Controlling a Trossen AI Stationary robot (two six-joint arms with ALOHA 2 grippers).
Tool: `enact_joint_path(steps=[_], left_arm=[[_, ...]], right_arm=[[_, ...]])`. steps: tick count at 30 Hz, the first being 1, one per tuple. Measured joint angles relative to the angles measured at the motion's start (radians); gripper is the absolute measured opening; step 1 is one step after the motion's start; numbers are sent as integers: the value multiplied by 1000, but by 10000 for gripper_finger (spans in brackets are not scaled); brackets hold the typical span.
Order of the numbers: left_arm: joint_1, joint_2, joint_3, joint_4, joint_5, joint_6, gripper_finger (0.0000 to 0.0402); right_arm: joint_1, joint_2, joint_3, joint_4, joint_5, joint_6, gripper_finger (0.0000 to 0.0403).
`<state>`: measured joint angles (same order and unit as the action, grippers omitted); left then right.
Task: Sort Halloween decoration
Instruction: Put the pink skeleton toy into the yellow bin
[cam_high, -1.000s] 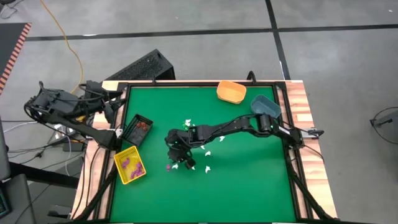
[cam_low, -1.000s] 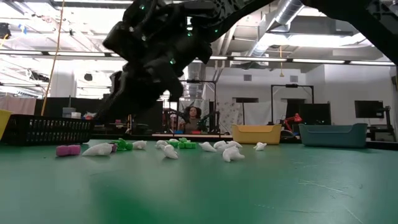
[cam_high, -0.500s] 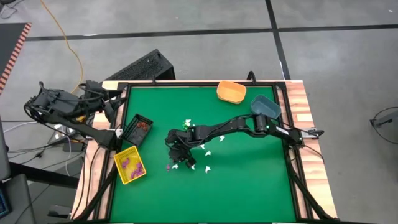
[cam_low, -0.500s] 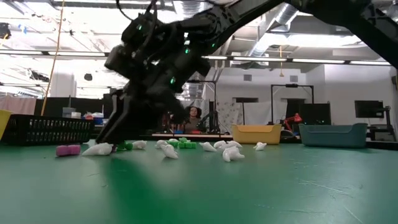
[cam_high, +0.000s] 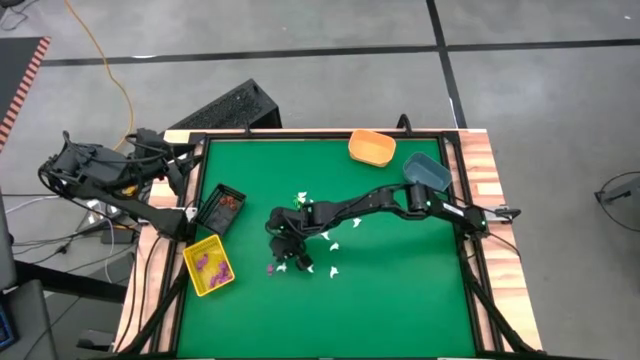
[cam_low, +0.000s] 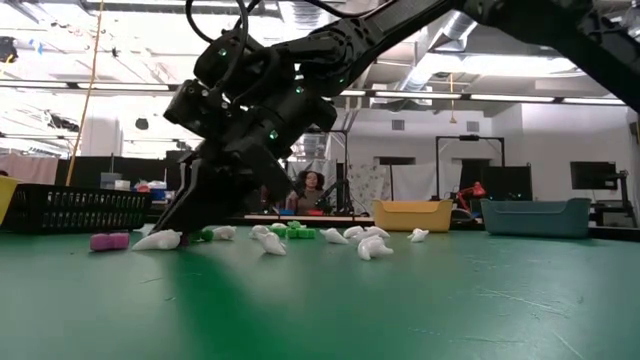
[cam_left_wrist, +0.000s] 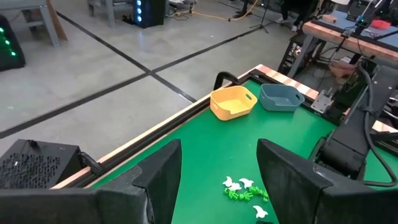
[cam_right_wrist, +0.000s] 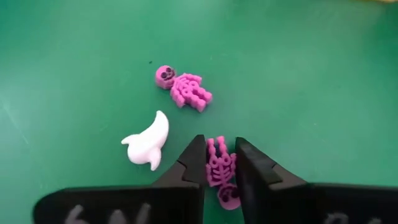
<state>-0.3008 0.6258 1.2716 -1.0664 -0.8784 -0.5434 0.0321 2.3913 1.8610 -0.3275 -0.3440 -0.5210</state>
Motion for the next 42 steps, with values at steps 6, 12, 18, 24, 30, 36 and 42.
enact_joint_path(steps=[6, 12, 18, 24, 30, 36, 42], left_arm=[[0, 0, 0, 0, 0, 0, 199], [0, 0, 0, 0, -1, 0, 199], [0, 0, 0, 1, -1, 0, 199], [0, 0, 0, 2, 0, 0, 199], [0, 0, 0, 2, 0, -1, 199], [0, 0, 0, 3, 0, -2, 199], [0, 0, 0, 3, 0, -3, 199]], right_arm=[[-2, -3, -2, 16, 1, 127, 21], [1, 0, 47, -5, 7, 207, 7], [12, 5, 143, 3, 90, 221, 7], [28, 1, 224, 134, 155, 218, 8], [60, 2, 236, 442, 194, 222, 8], [68, 5, 236, 608, 197, 252, 8], [66, 21, 239, 776, 192, 331, 8]])
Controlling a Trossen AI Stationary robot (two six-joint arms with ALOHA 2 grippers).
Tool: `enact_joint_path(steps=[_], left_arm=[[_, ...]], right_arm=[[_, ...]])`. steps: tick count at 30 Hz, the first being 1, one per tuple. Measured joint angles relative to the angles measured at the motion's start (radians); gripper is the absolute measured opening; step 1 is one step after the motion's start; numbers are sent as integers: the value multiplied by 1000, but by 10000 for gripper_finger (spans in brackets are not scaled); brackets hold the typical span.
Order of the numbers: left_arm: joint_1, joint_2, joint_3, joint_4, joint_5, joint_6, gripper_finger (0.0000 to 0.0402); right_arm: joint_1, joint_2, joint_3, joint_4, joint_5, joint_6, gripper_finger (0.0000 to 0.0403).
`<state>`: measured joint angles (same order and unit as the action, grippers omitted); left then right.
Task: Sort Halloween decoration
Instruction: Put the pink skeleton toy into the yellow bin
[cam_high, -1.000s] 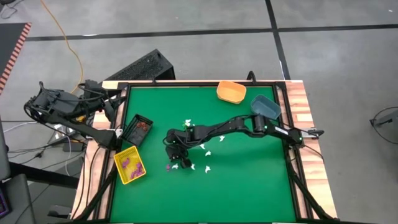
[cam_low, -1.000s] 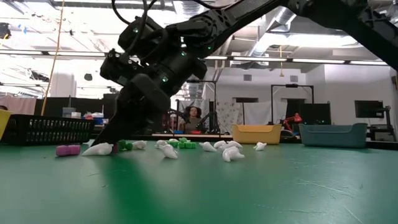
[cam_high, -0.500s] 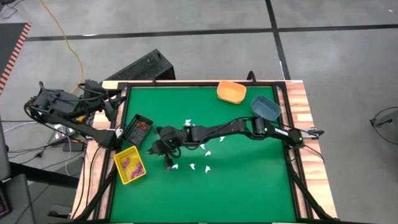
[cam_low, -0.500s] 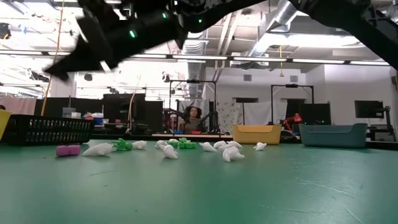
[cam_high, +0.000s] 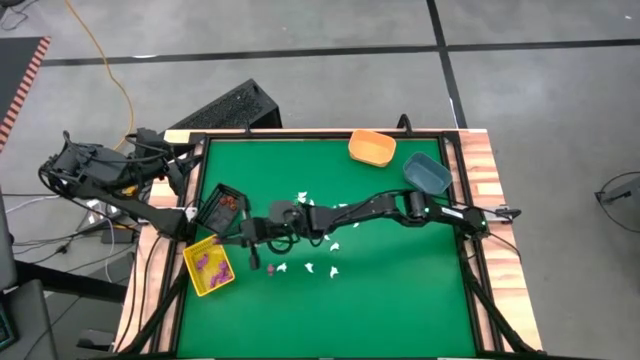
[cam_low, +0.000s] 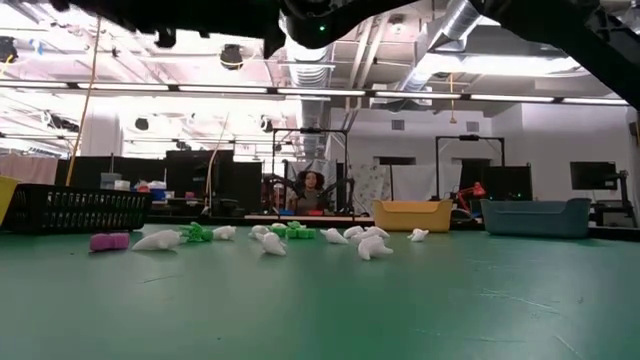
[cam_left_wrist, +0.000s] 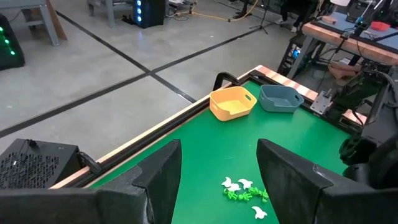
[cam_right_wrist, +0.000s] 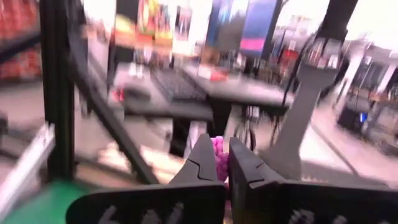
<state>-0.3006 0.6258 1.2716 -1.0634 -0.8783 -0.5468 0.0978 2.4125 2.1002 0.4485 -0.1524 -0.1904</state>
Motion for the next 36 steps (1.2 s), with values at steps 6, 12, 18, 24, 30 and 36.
enact_joint_path(steps=[6, 12, 18, 24, 30, 36], left_arm=[[0, 0, 0, 6, -2, 0, 199], [0, 0, 0, 7, 3, 0, 199], [0, 0, 0, 7, 3, 0, 199], [0, 0, 0, 7, 2, 0, 199], [0, 0, 0, 7, -2, 0, 199], [0, 0, 0, 6, -1, -3, 199]], right_arm=[[11, 164, 187, 76, -10, 136, 8], [25, 228, 197, 77, -29, 165, 8], [22, 228, 199, -50, -29, 160, 8], [24, 230, 201, -49, -32, 159, 8], [28, 322, 206, 61, -36, 249, 8], [30, 322, 224, 42, -43, 254, 8]])
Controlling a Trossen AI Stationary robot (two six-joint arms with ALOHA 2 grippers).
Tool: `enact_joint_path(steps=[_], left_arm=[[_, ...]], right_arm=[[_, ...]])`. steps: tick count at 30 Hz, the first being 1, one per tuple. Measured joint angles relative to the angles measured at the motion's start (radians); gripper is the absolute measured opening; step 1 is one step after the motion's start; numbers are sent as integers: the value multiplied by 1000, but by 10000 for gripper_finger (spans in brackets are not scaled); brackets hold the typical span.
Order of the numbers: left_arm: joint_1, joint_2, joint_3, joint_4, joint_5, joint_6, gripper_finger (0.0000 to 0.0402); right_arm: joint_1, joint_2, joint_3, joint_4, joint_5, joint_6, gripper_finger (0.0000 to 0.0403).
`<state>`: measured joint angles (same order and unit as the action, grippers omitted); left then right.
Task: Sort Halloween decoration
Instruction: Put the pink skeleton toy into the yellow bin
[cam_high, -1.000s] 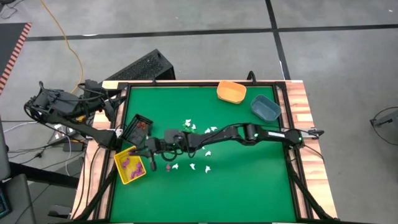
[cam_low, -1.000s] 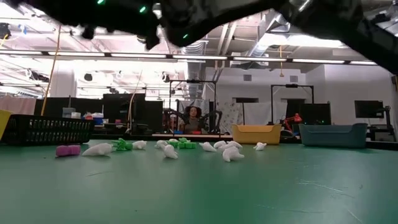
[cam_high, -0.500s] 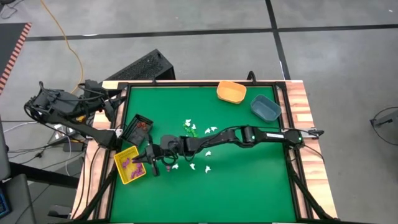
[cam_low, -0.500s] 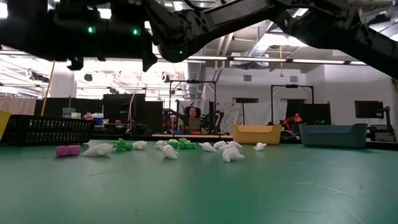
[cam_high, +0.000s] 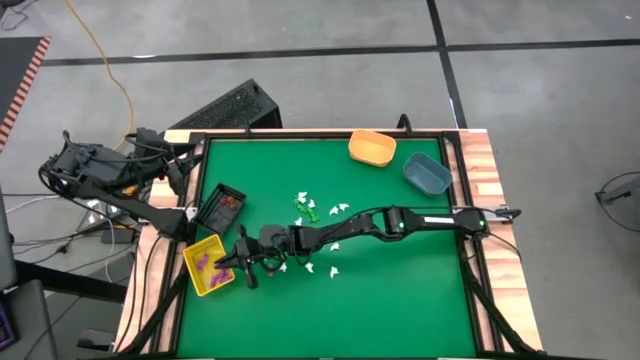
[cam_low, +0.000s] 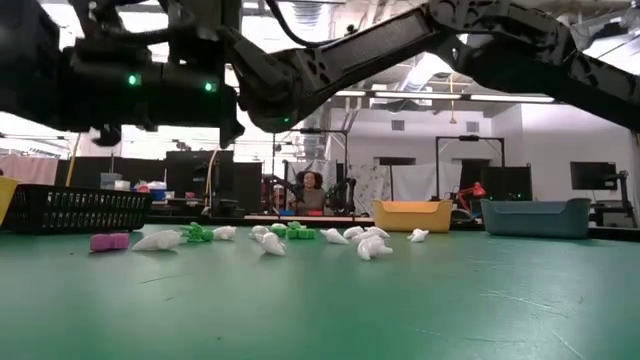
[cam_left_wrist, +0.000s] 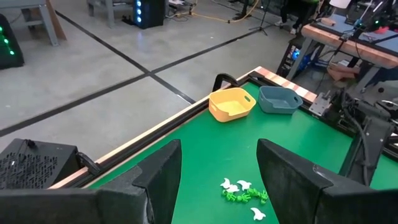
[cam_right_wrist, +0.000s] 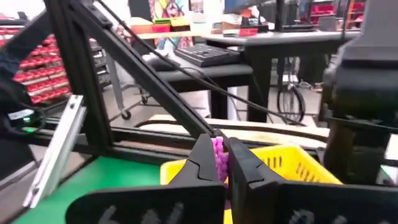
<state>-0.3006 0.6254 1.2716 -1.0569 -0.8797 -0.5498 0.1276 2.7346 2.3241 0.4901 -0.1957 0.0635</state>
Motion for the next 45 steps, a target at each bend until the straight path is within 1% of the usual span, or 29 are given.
enact_joint_path(steps=[3, 9, 25, 28, 31, 34, 38, 40, 42, 45], left_arm=[[0, 0, 0, 0, 0, -13, 199], [0, 0, 0, 0, 1, -14, 199], [0, 0, 0, 0, 1, -16, 199], [0, 0, 0, 0, 1, -16, 199], [0, 0, 0, 0, 2, -16, 199], [0, 0, 0, 0, 2, -16, 199], [0, 0, 0, 0, 2, -16, 199], [0, 0, 0, 0, 8, -16, 199], [0, 0, 0, 0, 10, -16, 199], [0, 0, 0, 0, 11, -16, 199]], right_arm=[[-4, 2, -2, -22, -27, 0, 8], [-6, 3, -3, -15, -30, -19, 16], [-4, 3, -3, -20, -39, -19, 133], [-4, 3, -3, -20, -39, -19, 149], [-6, -9, -3, -36, -39, -14, 156], [-13, -56, -4, -130, -39, -20, 155], [-37, -158, -2, -373, -42, -71, 148], [-47, -211, -2, -547, -42, -143, 146], [-54, -265, -3, -726, -41, -258, 144], [-53, -328, -3, -927, -42, -400, 144]])
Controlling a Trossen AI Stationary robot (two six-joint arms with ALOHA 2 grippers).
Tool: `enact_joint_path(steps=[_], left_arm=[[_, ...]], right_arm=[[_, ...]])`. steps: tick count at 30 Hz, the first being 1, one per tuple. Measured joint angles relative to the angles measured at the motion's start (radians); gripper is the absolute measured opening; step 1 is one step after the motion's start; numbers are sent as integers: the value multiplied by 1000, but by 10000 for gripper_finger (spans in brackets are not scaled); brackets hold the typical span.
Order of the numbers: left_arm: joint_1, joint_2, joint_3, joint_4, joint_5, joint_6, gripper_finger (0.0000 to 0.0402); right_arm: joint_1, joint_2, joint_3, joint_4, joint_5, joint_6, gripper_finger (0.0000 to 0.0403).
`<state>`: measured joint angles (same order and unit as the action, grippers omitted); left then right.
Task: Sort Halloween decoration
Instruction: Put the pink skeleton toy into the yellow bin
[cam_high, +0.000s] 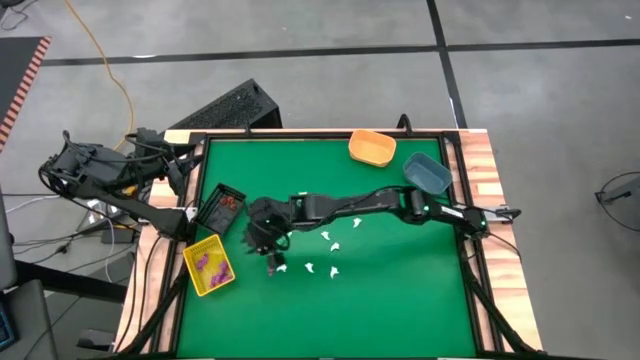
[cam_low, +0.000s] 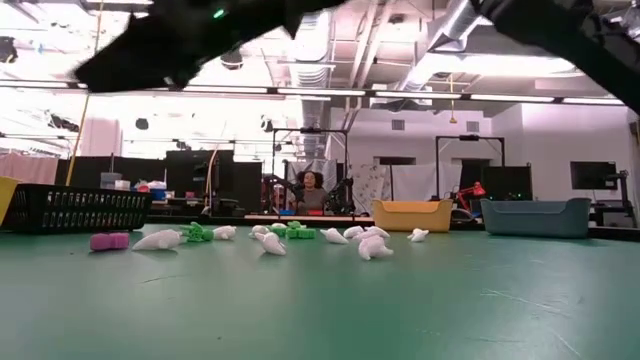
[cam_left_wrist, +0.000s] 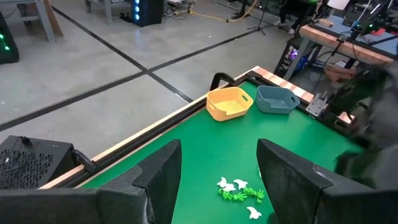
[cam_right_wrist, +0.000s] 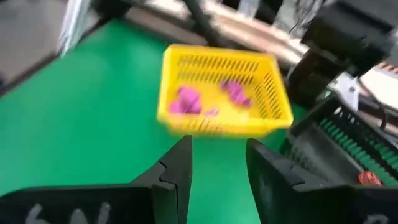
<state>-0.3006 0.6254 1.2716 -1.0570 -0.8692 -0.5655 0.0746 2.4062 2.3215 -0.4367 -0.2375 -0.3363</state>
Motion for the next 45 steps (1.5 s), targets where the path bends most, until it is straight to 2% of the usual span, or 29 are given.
enact_joint_path(steps=[7, 19, 31, 38, 45], left_arm=[[0, 0, 0, -1, 0, 18, 199], [0, 0, 0, -7, -1, 19, 199], [0, 0, 0, -10, -1, -5, 199], [0, 0, 0, -11, -1, -7, 199], [0, 0, 0, -10, -2, -6, 199]], right_arm=[[28, -14, -1, -180, -33, -123, 143], [84, 107, -2, -144, -43, -308, 143], [49, 168, -2, -152, -66, -373, 143], [48, 168, -2, -205, -62, -406, 142], [40, 167, -1, -298, -59, -405, 124]])
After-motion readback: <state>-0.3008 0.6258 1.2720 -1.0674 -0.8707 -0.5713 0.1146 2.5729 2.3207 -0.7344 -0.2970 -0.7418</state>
